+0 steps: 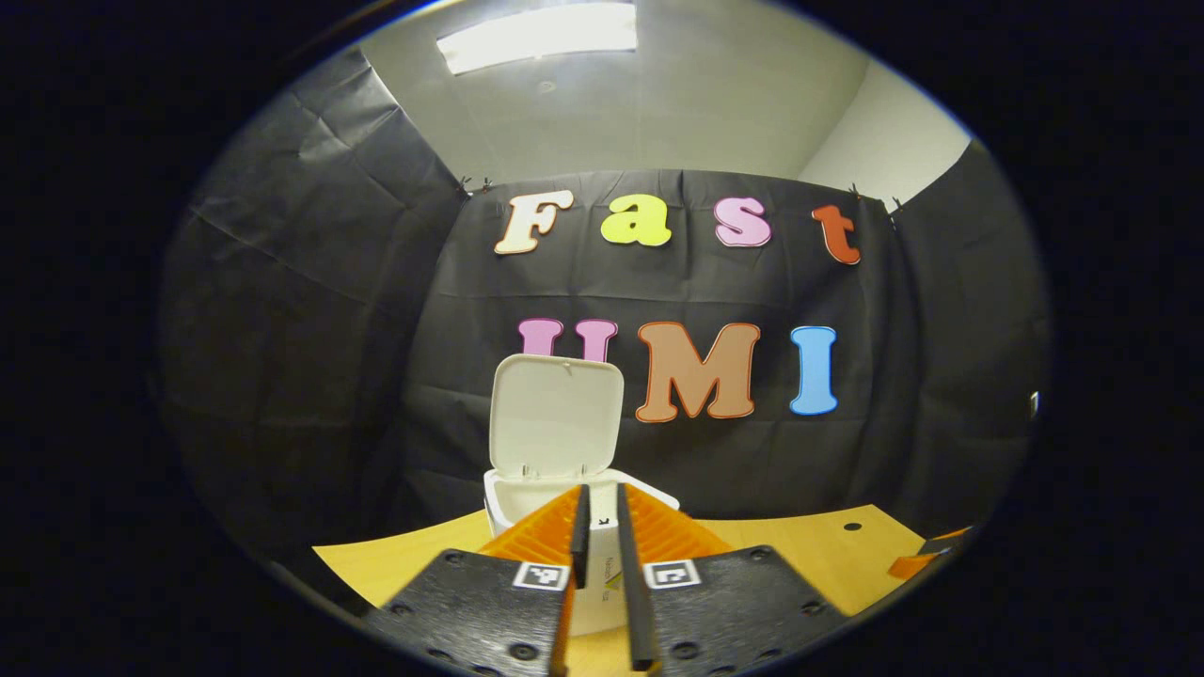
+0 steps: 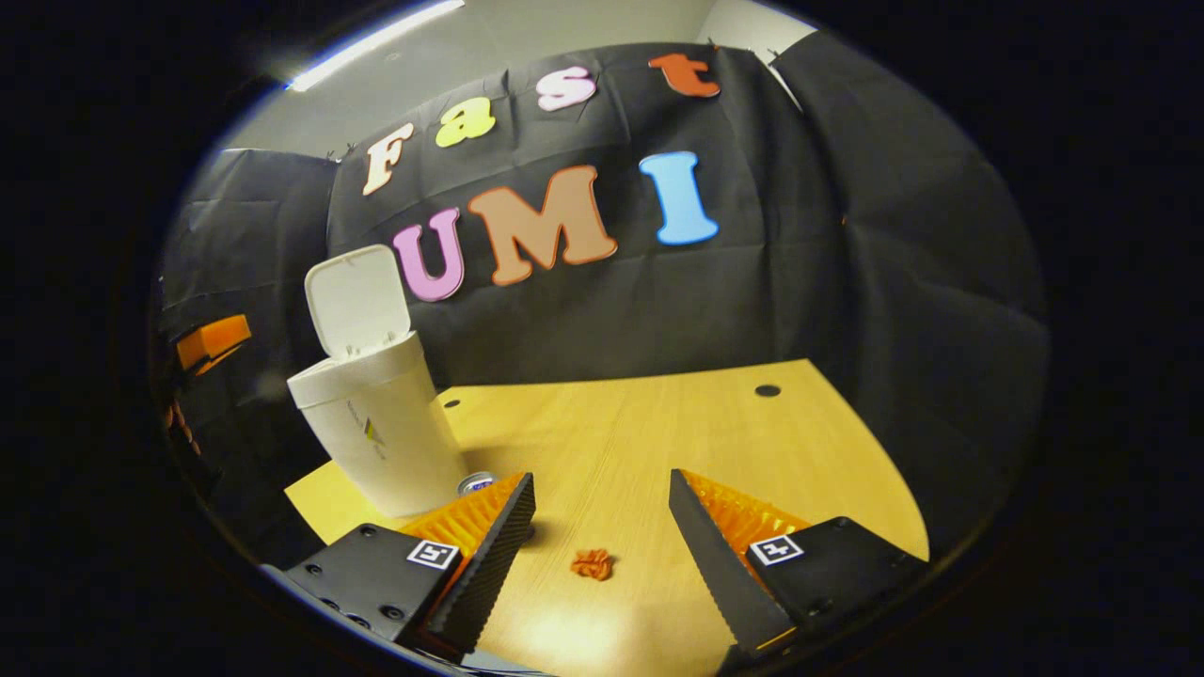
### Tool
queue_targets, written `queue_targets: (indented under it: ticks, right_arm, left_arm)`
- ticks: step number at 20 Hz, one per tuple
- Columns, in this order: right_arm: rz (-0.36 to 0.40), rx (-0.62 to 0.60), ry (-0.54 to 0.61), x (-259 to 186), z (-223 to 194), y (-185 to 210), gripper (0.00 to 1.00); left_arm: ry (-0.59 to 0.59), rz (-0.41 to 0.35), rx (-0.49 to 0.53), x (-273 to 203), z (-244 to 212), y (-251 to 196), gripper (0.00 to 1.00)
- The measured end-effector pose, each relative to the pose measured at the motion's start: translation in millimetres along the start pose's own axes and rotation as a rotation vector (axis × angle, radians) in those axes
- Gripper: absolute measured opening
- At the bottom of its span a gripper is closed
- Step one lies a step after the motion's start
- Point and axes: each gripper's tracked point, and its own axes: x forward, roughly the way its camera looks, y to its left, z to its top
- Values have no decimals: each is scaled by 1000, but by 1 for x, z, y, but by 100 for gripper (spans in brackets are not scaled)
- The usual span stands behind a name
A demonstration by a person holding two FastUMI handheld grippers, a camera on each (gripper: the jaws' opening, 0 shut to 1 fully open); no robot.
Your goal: Press the lid of the desktop garbage bin to open it, pick up the crumpled paper on the desktop and throw it into the bin, then pick up the pop can on the desktop and drop it into the bin, and finally close the garbage bin lid.
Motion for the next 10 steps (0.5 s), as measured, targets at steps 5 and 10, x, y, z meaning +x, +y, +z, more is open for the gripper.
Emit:
queue_targets:
  ticks: [5,10]
  right_arm:
    - [54,-29,135,43,-45,8,96]
    - [37,-38,224,83,-78,1,96]
  left_arm:
    - [35,28,7,-17,-13,10,81]
    - [6,91,-19,-26,-9,21,92]
